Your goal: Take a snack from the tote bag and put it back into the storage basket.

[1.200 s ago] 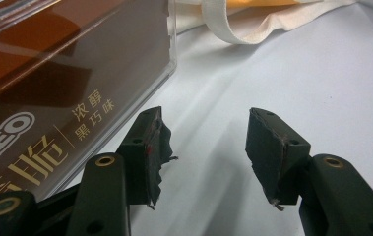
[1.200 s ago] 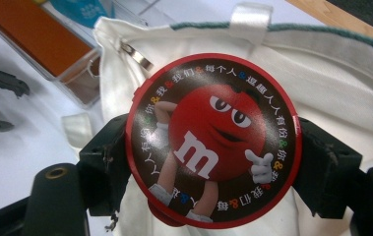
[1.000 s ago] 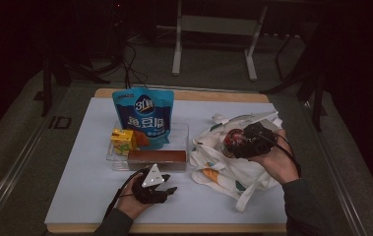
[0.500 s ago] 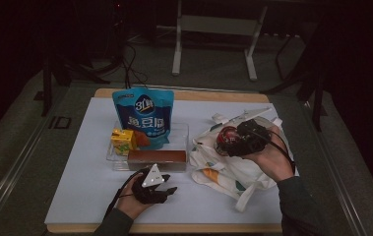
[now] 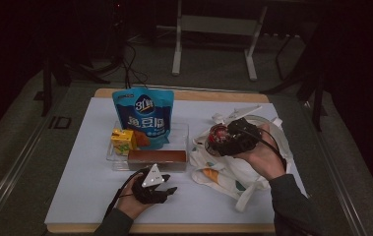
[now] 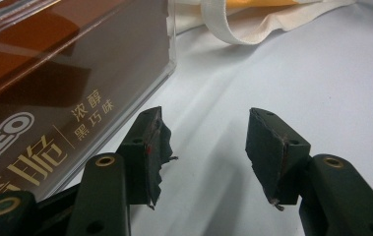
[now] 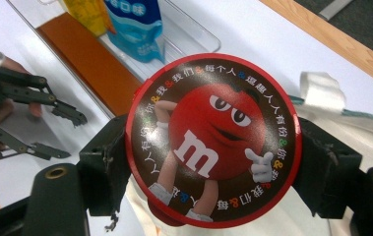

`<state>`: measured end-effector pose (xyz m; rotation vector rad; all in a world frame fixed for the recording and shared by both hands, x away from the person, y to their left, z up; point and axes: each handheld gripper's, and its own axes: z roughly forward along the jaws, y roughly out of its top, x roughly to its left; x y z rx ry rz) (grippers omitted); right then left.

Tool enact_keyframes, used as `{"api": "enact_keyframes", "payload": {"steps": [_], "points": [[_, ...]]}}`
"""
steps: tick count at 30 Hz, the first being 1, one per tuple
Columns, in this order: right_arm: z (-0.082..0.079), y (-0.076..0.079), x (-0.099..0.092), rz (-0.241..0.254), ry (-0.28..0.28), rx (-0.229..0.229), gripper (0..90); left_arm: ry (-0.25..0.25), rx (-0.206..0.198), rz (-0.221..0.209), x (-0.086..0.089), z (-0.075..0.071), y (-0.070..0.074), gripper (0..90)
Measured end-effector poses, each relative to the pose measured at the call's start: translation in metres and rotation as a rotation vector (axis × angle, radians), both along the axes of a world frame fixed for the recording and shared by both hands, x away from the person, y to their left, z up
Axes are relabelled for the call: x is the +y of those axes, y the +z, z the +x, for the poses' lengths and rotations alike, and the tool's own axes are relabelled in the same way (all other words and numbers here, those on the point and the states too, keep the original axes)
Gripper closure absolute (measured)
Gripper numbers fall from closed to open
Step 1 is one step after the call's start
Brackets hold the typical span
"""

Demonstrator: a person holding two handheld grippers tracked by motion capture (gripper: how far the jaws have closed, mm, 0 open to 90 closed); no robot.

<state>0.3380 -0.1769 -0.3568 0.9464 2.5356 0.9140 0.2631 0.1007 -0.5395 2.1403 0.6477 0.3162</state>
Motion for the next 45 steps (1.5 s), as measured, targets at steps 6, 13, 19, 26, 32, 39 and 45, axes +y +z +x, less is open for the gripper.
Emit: {"api": "enact_keyframes", "payload": {"steps": [6,13,19,26,32,39,45], "points": [[0.000,0.001,0.008,0.004,0.019,0.001,25.3,0.000,0.000,0.000,0.000,0.000,0.000,49.0],[0.000,0.001,0.018,0.004,0.037,0.002,25.4,0.000,0.001,-0.001,0.000,0.000,0.000,48.9],[0.002,0.002,0.027,0.009,0.050,0.003,25.3,-0.001,0.001,-0.002,0.000,0.000,0.000,49.0],[0.003,0.003,0.036,0.012,0.055,0.007,25.3,0.001,-0.001,-0.001,0.000,0.000,0.000,49.0],[0.005,0.005,0.045,0.011,0.060,0.010,25.3,-0.001,0.002,-0.002,0.000,0.000,0.000,49.0],[0.007,0.006,0.051,0.025,0.056,0.009,25.4,-0.001,0.001,-0.002,0.000,0.000,0.000,49.0],[0.008,0.005,0.061,0.037,0.066,0.011,25.3,-0.002,0.002,-0.003,0.000,0.000,0.000,49.0]]}}
